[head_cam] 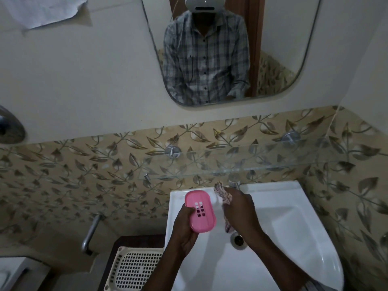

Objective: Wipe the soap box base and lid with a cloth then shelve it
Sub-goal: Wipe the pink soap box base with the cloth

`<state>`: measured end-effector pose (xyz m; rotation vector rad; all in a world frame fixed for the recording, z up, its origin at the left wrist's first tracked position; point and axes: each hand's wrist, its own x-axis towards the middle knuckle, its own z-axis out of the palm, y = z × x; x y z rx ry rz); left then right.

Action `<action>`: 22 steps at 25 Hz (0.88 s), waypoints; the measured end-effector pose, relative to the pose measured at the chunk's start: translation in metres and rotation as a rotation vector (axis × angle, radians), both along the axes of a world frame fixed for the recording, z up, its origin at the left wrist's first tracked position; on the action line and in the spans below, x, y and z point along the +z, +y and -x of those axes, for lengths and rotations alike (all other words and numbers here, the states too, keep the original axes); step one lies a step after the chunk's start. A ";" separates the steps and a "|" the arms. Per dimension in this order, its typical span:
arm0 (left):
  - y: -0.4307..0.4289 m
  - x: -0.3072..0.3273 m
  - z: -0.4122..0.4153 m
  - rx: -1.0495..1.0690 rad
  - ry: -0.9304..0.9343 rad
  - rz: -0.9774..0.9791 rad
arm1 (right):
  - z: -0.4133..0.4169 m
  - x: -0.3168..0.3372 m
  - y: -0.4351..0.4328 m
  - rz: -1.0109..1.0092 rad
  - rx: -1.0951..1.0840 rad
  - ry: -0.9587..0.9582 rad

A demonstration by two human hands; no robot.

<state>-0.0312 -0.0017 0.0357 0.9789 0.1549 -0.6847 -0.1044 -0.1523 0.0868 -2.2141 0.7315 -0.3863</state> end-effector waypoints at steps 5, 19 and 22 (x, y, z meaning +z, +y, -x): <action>-0.023 0.014 0.014 -0.113 0.163 0.209 | -0.023 0.000 0.045 0.249 0.338 -0.031; -0.019 0.016 0.014 -0.043 0.311 0.154 | 0.003 -0.021 0.018 0.017 0.498 -0.223; -0.014 0.012 0.002 -0.028 0.321 0.113 | 0.026 -0.036 0.024 0.237 0.607 -0.312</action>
